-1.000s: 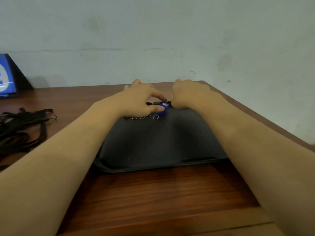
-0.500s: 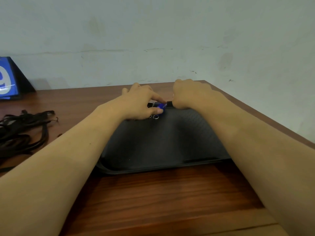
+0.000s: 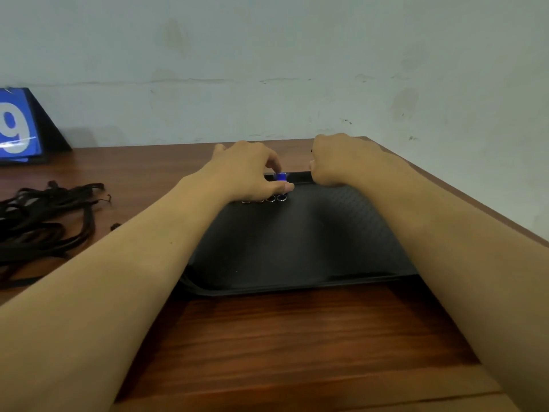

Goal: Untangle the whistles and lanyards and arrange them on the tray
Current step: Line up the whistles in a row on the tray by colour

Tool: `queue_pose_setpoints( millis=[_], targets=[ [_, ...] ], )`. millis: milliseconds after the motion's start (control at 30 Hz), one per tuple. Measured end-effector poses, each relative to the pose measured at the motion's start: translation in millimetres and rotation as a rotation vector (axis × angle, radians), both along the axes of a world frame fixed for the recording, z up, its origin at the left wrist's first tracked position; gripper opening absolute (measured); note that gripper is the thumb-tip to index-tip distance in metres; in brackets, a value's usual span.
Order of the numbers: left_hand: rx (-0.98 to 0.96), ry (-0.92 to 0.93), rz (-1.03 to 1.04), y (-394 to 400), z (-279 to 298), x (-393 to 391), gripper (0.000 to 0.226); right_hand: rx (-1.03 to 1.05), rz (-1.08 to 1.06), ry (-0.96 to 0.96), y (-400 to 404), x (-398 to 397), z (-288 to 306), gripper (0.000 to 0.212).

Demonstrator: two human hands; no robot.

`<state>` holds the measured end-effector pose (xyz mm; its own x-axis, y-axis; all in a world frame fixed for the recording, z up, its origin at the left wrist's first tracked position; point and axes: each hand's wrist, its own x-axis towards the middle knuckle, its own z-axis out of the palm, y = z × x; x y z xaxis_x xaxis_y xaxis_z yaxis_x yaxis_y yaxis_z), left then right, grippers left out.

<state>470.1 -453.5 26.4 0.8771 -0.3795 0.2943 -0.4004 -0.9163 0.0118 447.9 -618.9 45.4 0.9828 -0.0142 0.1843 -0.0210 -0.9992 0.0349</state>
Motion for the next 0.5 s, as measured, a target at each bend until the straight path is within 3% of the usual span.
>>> queue_pose_setpoints(
  millis=[267,500],
  targets=[
    [-0.091,0.010,0.007,0,-1,1,0.050,0.100,0.012,-0.013,-2,3,-1,0.010],
    [-0.308,-0.076,0.026,10,10,0,0.024,0.571,0.162,-0.213,4,6,6,0.028]
  ],
)
